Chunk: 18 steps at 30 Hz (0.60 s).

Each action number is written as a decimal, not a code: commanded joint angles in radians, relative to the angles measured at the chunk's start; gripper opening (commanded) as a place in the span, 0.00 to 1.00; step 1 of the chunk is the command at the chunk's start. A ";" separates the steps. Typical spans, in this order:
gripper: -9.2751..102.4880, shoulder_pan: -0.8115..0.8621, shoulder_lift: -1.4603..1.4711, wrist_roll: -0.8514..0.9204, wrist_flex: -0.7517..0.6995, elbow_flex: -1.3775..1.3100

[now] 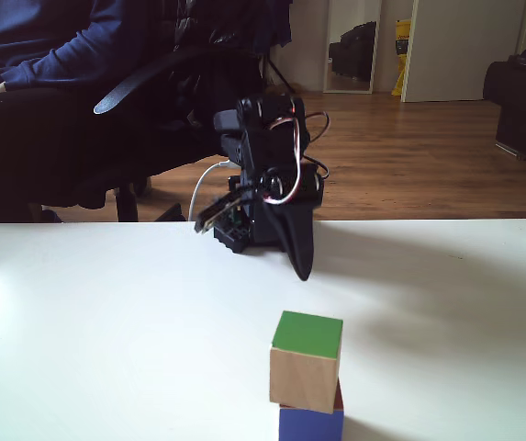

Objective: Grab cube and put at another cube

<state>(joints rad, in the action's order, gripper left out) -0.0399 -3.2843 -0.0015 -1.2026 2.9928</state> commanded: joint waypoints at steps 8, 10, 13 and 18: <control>0.08 -0.012 -0.005 0.023 -0.086 -0.025; 0.08 -0.002 -0.005 0.012 -0.086 -0.025; 0.08 0.020 -0.005 -0.008 -0.086 -0.025; 0.09 0.069 -0.005 -0.054 -0.086 -0.025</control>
<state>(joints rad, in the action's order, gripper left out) -0.0015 -3.2858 -0.0383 -1.2839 2.9928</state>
